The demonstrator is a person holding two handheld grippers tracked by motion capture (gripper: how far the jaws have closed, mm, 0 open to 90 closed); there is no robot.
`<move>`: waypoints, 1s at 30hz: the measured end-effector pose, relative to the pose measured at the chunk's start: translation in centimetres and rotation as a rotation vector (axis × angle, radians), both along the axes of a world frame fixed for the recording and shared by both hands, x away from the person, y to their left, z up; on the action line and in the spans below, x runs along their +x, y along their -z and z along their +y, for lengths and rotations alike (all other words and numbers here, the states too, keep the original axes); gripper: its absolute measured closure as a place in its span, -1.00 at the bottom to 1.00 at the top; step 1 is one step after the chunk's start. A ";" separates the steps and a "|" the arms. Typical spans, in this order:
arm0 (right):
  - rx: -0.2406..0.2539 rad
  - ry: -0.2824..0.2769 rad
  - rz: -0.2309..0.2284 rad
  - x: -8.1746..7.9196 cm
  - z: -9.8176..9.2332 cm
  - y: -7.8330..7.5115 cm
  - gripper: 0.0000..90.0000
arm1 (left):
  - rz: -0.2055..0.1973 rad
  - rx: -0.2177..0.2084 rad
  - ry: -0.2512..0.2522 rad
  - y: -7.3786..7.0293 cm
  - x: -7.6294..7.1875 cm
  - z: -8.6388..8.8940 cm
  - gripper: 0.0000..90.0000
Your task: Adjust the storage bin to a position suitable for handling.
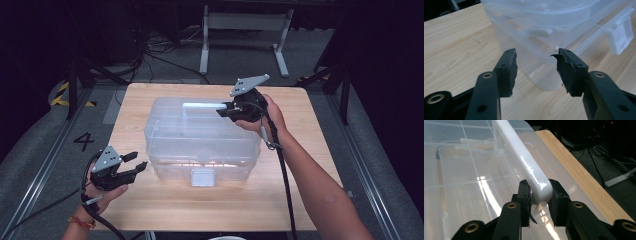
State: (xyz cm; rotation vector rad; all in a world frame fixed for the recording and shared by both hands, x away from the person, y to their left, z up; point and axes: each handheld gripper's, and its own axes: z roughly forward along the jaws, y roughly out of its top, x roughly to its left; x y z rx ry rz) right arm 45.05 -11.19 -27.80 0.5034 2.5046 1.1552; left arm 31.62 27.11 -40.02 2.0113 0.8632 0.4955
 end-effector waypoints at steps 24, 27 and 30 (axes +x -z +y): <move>-0.024 0.006 -0.048 -0.7 0.1 0.3 0.53 | -0.048 -0.037 0.021 0.2 0.5 -1.3 0.99; -0.050 0.029 -0.049 -1.0 -0.1 0.3 0.36 | -0.048 -0.052 0.025 0.3 0.5 -1.2 0.99; -0.039 0.047 -0.070 -1.4 -0.9 0.3 0.27 | -0.052 -0.056 0.025 0.2 0.5 -1.2 0.99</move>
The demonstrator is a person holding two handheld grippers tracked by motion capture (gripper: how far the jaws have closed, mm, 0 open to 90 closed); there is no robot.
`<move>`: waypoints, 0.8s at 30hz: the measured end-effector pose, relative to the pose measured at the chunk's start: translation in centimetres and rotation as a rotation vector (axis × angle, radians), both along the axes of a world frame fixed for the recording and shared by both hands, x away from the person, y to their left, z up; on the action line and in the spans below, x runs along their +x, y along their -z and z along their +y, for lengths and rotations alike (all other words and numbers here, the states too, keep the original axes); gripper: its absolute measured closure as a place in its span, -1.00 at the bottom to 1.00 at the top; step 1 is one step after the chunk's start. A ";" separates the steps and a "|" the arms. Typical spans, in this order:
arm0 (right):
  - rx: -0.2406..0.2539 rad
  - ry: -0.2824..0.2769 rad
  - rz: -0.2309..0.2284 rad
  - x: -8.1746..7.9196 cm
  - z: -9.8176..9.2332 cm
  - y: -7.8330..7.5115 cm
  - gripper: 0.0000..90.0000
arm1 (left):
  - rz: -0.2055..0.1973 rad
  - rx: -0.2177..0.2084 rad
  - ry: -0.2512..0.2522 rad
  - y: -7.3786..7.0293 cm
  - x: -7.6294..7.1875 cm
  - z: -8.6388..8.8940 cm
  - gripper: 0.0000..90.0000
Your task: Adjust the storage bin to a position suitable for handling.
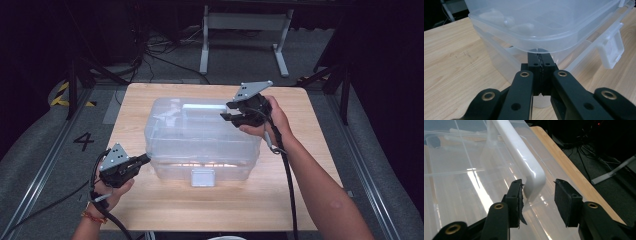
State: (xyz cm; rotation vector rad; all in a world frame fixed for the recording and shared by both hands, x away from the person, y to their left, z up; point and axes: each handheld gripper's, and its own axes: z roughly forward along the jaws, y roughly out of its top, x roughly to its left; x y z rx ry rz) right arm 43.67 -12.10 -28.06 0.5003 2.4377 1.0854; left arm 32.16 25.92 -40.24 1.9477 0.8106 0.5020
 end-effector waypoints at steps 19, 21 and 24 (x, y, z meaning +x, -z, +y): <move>0.198 0.068 -0.154 -5.0 -9.8 0.5 0.09 | -0.022 0.008 0.011 -1.1 0.2 -0.1 0.98; 0.209 0.083 -0.154 -5.3 -10.7 0.9 0.10 | -0.028 0.016 0.013 -1.3 0.2 -0.2 0.96; 0.209 0.090 -0.160 -5.6 -11.2 1.2 0.10 | -0.032 0.013 0.017 -1.6 0.2 -0.3 0.96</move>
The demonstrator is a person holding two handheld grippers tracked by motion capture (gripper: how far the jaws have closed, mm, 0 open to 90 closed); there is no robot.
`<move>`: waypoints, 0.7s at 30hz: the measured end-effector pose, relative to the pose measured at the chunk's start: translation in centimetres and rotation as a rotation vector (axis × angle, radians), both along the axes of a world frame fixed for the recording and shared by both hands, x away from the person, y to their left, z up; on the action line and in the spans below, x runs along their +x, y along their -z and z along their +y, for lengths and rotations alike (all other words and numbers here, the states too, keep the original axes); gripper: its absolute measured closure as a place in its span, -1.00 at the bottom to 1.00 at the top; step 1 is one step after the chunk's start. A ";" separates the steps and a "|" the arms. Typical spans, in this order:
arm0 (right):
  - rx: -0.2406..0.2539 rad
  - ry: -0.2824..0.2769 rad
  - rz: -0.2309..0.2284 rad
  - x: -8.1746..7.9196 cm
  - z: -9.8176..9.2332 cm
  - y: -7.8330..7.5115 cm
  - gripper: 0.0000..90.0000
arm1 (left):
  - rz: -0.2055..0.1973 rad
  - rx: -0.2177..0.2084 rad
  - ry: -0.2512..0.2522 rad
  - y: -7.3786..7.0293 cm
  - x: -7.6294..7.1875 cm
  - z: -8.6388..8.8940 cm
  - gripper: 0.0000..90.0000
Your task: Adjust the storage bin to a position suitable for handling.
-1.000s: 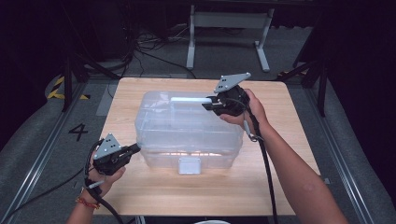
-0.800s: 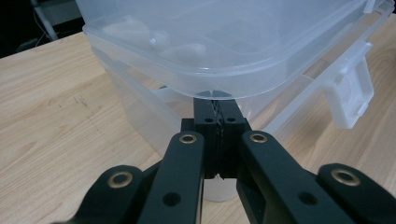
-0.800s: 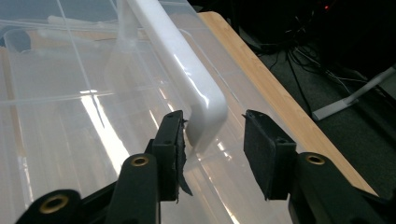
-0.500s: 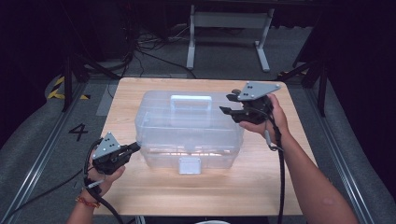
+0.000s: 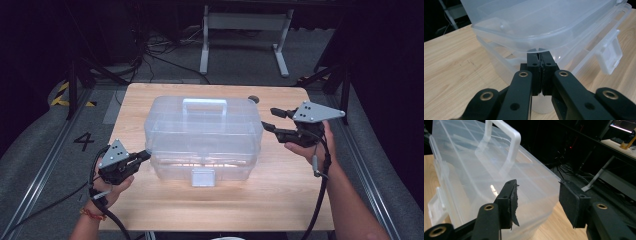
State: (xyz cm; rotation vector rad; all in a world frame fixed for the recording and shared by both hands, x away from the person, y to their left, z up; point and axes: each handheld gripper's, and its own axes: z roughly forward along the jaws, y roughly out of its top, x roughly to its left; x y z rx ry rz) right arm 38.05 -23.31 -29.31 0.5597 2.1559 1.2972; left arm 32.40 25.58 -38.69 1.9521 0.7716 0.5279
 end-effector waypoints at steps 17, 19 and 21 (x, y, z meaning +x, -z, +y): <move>-0.071 -0.023 0.068 -1.0 -1.1 6.4 0.01 | -0.034 -0.028 0.021 -1.8 0.6 -0.5 0.95; -0.064 -0.027 0.075 -1.0 -1.0 6.9 0.00 | -0.038 -0.025 0.020 -1.9 0.7 -0.6 0.94; -0.057 -0.031 0.079 -0.9 -0.7 7.4 -0.01 | -0.036 -0.024 0.024 -2.0 0.7 -0.7 0.94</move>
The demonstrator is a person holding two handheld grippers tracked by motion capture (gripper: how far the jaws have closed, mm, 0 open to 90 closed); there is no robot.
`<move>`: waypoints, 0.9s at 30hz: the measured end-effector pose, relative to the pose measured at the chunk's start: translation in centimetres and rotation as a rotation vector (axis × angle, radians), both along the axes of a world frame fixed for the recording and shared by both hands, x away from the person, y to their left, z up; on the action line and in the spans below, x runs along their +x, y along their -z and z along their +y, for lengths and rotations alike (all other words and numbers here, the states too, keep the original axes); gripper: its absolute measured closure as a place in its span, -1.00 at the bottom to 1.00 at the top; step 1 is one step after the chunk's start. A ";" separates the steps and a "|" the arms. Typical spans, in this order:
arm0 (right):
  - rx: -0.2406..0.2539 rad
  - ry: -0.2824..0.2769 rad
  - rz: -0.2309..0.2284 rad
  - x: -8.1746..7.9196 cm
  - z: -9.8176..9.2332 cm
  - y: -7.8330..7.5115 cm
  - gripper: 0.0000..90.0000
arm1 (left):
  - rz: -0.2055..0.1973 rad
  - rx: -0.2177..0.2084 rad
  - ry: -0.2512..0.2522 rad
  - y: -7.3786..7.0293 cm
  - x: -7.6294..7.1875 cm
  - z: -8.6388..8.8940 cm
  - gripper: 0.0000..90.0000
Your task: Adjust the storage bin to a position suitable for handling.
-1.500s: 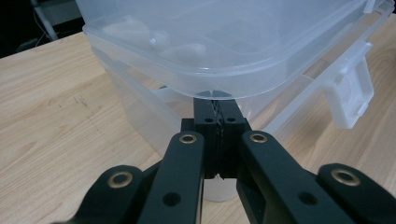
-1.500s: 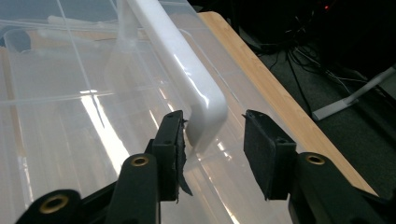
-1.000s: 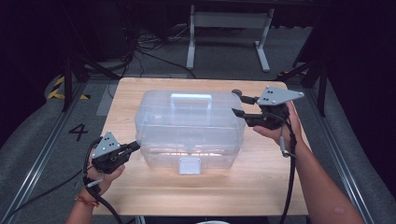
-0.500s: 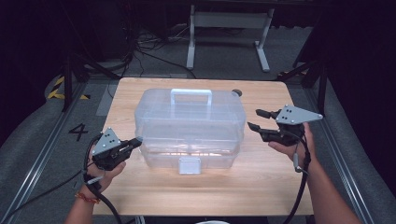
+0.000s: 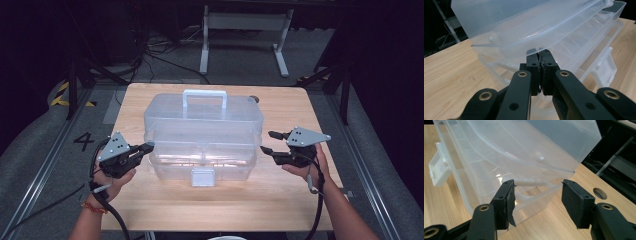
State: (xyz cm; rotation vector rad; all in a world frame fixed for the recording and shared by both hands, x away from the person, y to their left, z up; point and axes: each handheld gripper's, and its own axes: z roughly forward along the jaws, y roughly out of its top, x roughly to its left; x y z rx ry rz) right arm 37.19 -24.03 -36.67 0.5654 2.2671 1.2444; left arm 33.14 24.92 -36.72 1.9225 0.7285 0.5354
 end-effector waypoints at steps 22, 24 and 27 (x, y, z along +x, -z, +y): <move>0.178 0.083 -0.145 0.3 1.7 0.1 0.32 | 0.021 0.059 -0.022 1.2 -1.3 1.6 0.57; 0.192 0.099 -0.161 0.4 1.9 -0.1 0.39 | 0.027 0.061 -0.025 1.4 -1.3 1.6 0.51; 0.207 0.120 -0.170 0.6 2.2 -0.3 0.41 | 0.049 0.082 -0.039 2.3 -1.5 1.6 0.37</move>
